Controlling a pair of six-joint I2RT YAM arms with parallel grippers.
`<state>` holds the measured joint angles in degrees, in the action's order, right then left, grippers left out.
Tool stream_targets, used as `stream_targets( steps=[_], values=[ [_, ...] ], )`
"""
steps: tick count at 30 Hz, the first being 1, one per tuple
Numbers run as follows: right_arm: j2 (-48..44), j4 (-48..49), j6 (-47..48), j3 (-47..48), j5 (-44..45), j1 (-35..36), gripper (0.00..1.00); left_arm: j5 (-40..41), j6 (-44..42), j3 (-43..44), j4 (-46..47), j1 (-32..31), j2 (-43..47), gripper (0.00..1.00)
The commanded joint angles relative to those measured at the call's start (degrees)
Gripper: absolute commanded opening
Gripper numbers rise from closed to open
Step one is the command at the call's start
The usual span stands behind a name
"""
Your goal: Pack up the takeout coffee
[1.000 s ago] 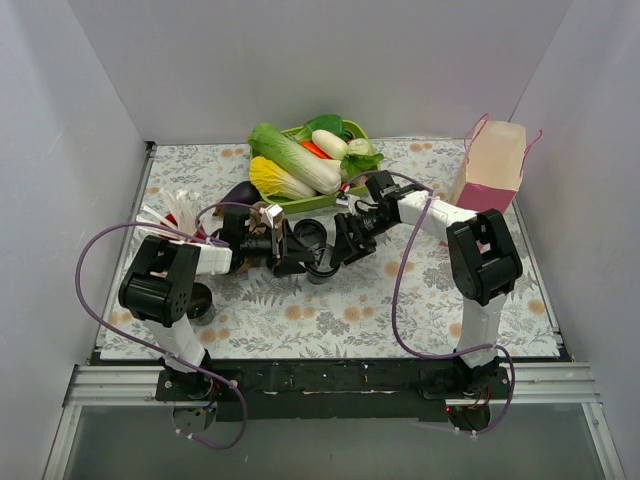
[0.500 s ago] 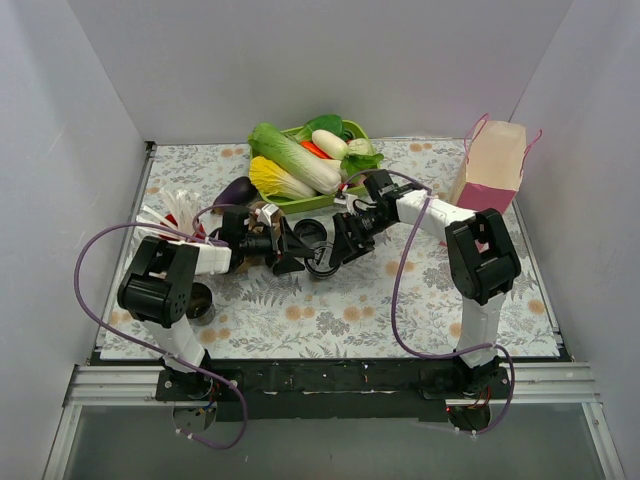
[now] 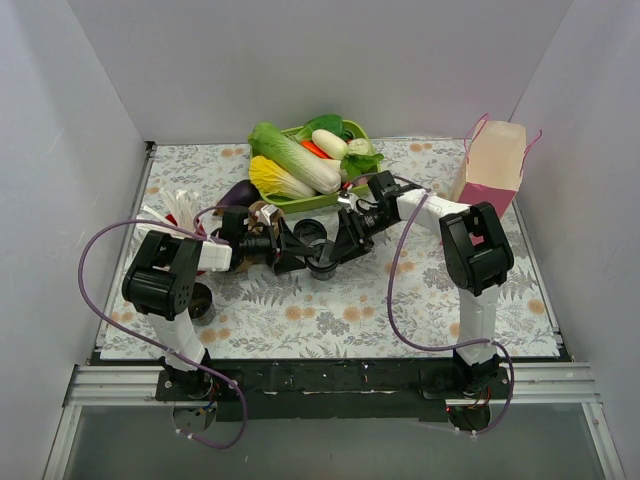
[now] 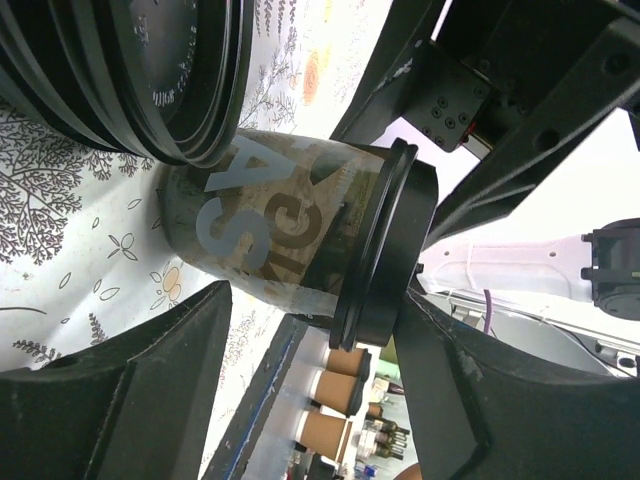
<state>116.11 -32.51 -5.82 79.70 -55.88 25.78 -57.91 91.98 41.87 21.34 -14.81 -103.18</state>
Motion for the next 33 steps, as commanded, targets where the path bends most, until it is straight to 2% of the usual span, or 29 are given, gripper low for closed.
stream_targets(
  steps=[1, 7, 9, 14, 19, 21, 22, 25, 27, 30, 33],
  values=[
    [4.8, 1.3, 2.4, -2.9, 5.3, -1.0, 0.65, 10.1, -5.8, -2.2, -8.2, 0.2, -1.1, 0.61],
    [9.1, 5.2, 4.6, -4.1, -2.3, -1.2, 0.58, 10.2, -8.7, 0.0, -9.2, 0.2, -4.7, 0.59],
    [11.0, 5.0, 5.2, -2.6, -2.4, -1.1, 0.54, 11.1, -9.5, 1.0, -10.9, 0.2, -5.9, 0.58],
    [13.3, 2.5, 7.4, 1.2, 4.8, -1.1, 0.44, 13.6, -12.6, 1.6, -14.0, 0.2, -8.1, 0.54],
    [12.5, 3.1, 6.3, -0.3, 12.0, -0.9, 0.42, 15.7, -14.6, 2.9, -16.0, 0.2, -10.5, 0.53],
    [11.1, 2.5, 6.6, -0.7, 11.3, -0.9, 0.45, 15.0, -15.7, 4.3, -17.4, 0.0, -9.6, 0.58],
    [10.4, 2.1, 7.8, -0.5, 8.1, -1.0, 0.46, 12.8, -16.1, 5.9, -17.6, -0.1, -8.9, 0.61],
    [7.4, -0.8, 9.6, 1.2, 2.7, -1.3, 0.60, 8.7, -16.7, 7.3, -18.1, -0.3, -4.2, 0.73],
    [6.2, -1.7, 10.0, 2.3, 1.0, -2.0, 0.75, 6.6, -15.6, 8.1, -17.0, -0.3, -1.7, 0.77],
    [5.4, -0.5, 8.4, 2.5, -2.2, -3.5, 0.89, 3.2, -14.6, 8.9, -15.8, -0.2, -0.5, 0.80],
    [4.3, 0.8, 6.7, 2.5, -4.2, -4.3, 0.93, 1.3, -13.7, 9.5, -14.7, -0.3, 0.7, 0.82]
  ],
)
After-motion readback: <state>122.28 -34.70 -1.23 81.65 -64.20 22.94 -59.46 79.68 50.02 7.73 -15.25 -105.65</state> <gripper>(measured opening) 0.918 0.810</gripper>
